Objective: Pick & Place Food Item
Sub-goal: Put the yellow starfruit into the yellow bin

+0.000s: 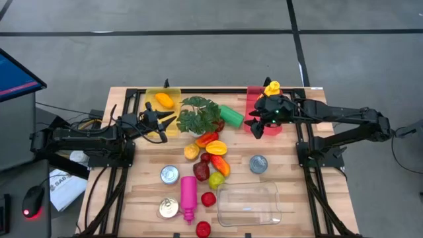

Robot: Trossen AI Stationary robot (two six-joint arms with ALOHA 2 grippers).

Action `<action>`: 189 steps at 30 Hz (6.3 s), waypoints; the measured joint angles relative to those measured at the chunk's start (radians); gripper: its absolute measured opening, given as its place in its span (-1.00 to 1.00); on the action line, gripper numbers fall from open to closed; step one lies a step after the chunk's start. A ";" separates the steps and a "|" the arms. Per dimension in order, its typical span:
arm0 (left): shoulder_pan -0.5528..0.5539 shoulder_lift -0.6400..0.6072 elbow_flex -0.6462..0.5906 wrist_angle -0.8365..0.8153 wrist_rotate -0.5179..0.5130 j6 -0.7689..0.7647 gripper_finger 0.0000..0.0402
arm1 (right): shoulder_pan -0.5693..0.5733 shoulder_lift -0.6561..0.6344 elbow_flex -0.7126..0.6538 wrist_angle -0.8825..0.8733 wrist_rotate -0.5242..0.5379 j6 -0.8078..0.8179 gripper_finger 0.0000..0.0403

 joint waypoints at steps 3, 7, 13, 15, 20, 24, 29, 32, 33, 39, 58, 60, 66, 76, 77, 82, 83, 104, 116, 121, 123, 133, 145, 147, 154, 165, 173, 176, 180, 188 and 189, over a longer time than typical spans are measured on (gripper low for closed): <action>0.000 0.000 0.000 0.000 0.000 0.000 -0.55 | 0.000 0.000 0.000 -0.006 0.000 0.000 0.11; 0.000 0.000 0.000 0.000 0.000 0.000 -0.55 | 0.000 0.000 0.000 -0.003 0.000 -0.006 0.11; 0.000 0.000 0.000 0.000 0.000 0.000 -0.55 | -0.001 0.000 0.000 -0.002 -0.001 -0.011 0.11; 0.000 0.000 0.000 0.000 0.000 0.000 -0.55 | -0.001 0.000 0.000 -0.002 -0.001 -0.011 0.11; 0.000 0.000 0.000 0.000 0.000 0.000 -0.55 | -0.001 0.000 0.000 -0.002 -0.001 -0.011 0.11; 0.000 0.000 0.000 0.000 0.000 0.000 -0.55 | -0.001 0.000 0.000 -0.002 -0.001 -0.011 0.11; 0.000 0.000 0.000 0.000 0.000 0.000 -0.55 | -0.001 0.000 0.000 -0.002 -0.001 -0.011 0.11; 0.000 0.000 0.000 0.000 0.000 0.000 -0.55 | -0.001 0.000 0.000 -0.003 -0.001 -0.011 0.11; 0.000 0.000 0.000 0.000 0.000 0.000 -0.55 | -0.001 0.000 0.000 -0.003 -0.001 -0.011 0.11; 0.000 0.000 0.000 0.000 0.000 0.000 -0.55 | -0.001 0.000 0.000 -0.004 -0.001 -0.011 0.11; 0.000 0.000 0.000 0.000 0.000 0.000 -0.55 | -0.001 -0.001 0.000 -0.107 -0.001 -0.011 0.11; 0.000 0.000 0.000 0.000 0.000 0.000 -0.55 | -0.001 -0.001 0.000 -0.104 -0.001 -0.011 0.11; 0.000 0.000 0.000 0.000 0.000 0.000 -0.55 | -0.001 -0.001 0.000 -0.067 -0.001 -0.011 0.11; 0.000 0.000 0.000 0.000 0.000 0.000 -0.55 | 0.008 -0.001 0.000 -0.081 -0.002 -0.010 0.11; 0.000 0.000 0.000 0.000 0.000 0.000 -0.55 | 0.007 -0.001 0.000 -0.080 -0.003 -0.010 0.11; 0.000 0.000 0.000 0.000 0.000 0.000 -0.55 | 0.006 -0.001 0.000 -0.078 -0.002 -0.010 0.11; 0.000 0.000 0.000 0.000 0.000 0.000 -0.55 | 0.006 -0.001 0.000 -0.077 -0.002 -0.010 0.11; 0.000 0.000 0.000 0.000 0.000 0.000 -0.55 | -0.002 -0.001 0.000 -0.070 -0.002 0.006 0.29; 0.000 0.000 0.000 0.000 0.000 0.000 -0.55 | -0.002 -0.001 0.000 -0.058 -0.002 0.008 0.91; 0.000 0.000 0.000 0.000 0.000 0.000 -0.55 | -0.002 -0.001 0.000 -0.058 -0.001 -0.006 0.93; 0.000 0.000 0.000 0.000 0.000 0.000 -0.55 | -0.002 -0.001 0.000 -0.058 -0.001 -0.015 0.92; 0.000 0.000 0.000 0.000 0.000 0.000 -0.55 | 0.000 -0.001 0.000 -0.062 -0.031 -0.018 0.91; 0.000 0.000 0.000 0.000 0.000 0.000 -0.55 | 0.000 -0.001 0.000 -0.062 -0.031 0.032 0.90; 0.000 0.000 0.000 0.000 0.000 0.000 -0.55 | 0.000 -0.001 0.000 -0.062 -0.031 0.032 0.90; 0.000 0.000 0.000 0.000 0.000 0.000 -0.55 | 0.000 -0.001 0.000 -0.062 -0.031 0.034 0.90; 0.000 0.000 0.000 0.000 0.000 0.000 -0.55 | 0.020 -0.001 0.000 -0.058 -0.031 0.069 0.89; 0.000 0.000 0.000 0.000 0.000 0.000 -0.55 | 0.077 -0.001 0.000 -0.113 -0.032 0.244 0.89; 0.000 0.000 0.000 0.000 0.000 0.000 -0.55 | 0.103 -0.001 0.000 -0.147 -0.032 0.300 0.89; 0.000 0.000 0.000 0.000 0.000 0.000 -0.55 | 0.139 -0.001 0.000 -0.185 -0.032 0.330 0.89; 0.000 0.000 0.000 0.001 0.000 0.000 -0.55 | 0.148 -0.001 0.000 -0.097 -0.028 0.401 0.89; 0.000 0.000 0.000 0.001 0.000 0.000 -0.55 | 0.149 -0.001 0.000 -0.077 -0.027 0.405 0.89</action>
